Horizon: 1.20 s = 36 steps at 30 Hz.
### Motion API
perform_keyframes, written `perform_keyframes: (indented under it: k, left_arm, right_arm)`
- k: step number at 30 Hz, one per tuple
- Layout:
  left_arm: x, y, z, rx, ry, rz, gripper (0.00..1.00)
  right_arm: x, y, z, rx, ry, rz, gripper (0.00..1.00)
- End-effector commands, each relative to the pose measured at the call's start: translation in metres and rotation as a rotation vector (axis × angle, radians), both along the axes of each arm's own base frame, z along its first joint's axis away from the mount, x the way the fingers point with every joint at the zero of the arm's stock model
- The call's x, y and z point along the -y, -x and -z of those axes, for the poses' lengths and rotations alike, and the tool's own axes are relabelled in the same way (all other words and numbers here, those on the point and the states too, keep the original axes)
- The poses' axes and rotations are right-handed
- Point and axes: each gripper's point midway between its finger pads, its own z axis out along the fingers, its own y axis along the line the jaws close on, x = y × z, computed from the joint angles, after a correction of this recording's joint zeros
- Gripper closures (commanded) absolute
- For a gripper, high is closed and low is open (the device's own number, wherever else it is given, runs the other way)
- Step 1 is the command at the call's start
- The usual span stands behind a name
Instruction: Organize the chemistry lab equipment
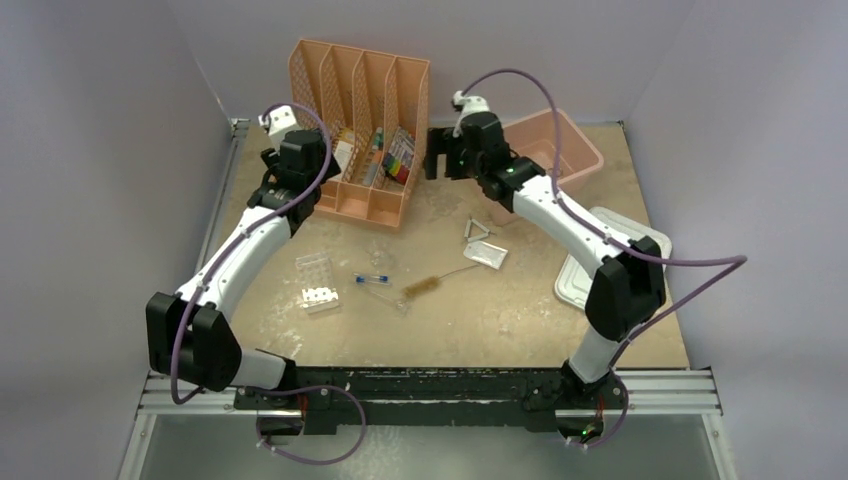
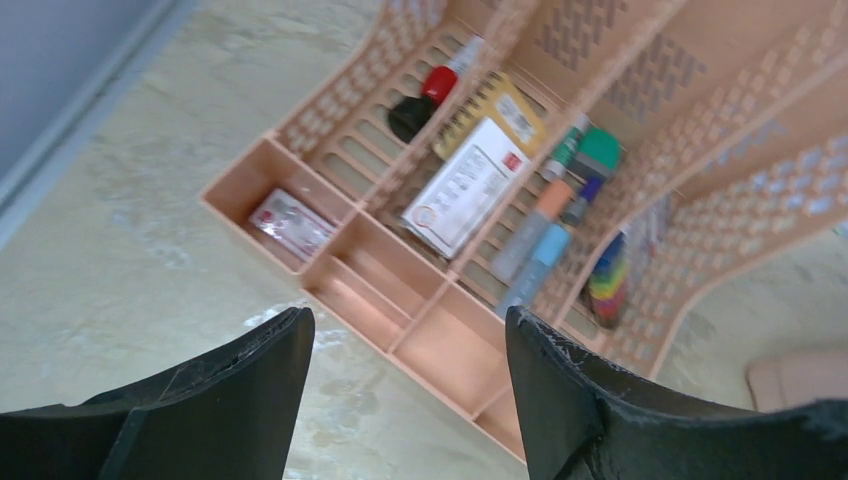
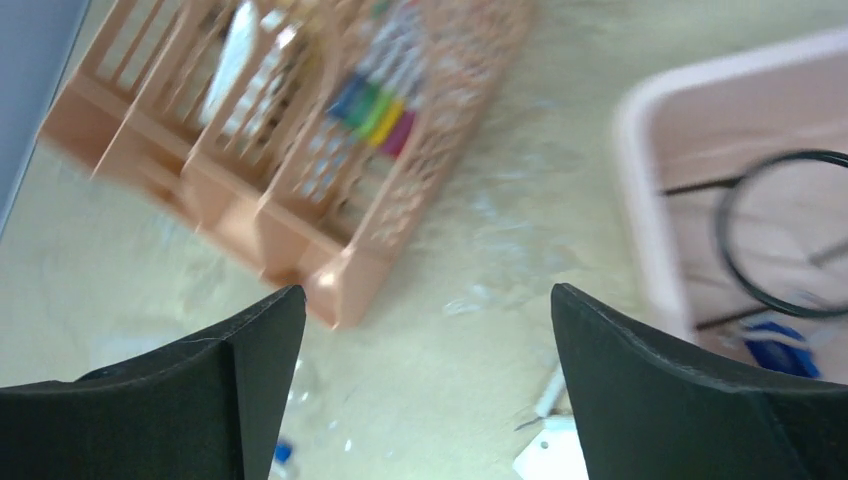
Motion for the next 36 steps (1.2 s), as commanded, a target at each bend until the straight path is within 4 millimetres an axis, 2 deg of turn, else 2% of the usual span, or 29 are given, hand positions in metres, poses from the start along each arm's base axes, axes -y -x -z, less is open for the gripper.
perform_keyframes:
  k: [1, 5, 9, 14, 21, 29, 36]
  left_arm:
    - [-0.043, 0.015, -0.016, 0.04, -0.012, -0.218, 0.3]
    - [-0.076, 0.031, -0.015, 0.036, -0.038, -0.386, 0.29]
    - [-0.095, 0.042, -0.018, 0.041, -0.066, -0.48, 0.29]
    - [-0.103, 0.045, -0.019, 0.041, -0.081, -0.509, 0.28]
    - [-0.106, 0.049, -0.013, 0.02, -0.091, -0.524, 0.28]
    - [-0.105, 0.05, -0.007, 0.007, -0.087, -0.521, 0.28]
    - [-0.105, 0.05, -0.006, 0.006, -0.087, -0.523, 0.28]
  right_arm:
    - [-0.068, 0.029, -0.002, 0.043, 0.073, -0.334, 0.03]
    - [-0.105, 0.056, 0.026, 0.0, 0.16, -0.488, 0.01]
    - [-0.13, 0.075, 0.053, -0.048, 0.219, -0.588, 0.01]
    - [-0.158, 0.086, 0.085, -0.102, 0.302, -0.667, 0.01]
    - [-0.185, 0.097, 0.098, -0.121, 0.288, -0.706, 0.01]
    - [-0.191, 0.102, 0.121, -0.171, 0.318, -0.689, 0.04]
    - [-0.187, 0.106, 0.142, -0.227, 0.36, -0.691, 0.1]
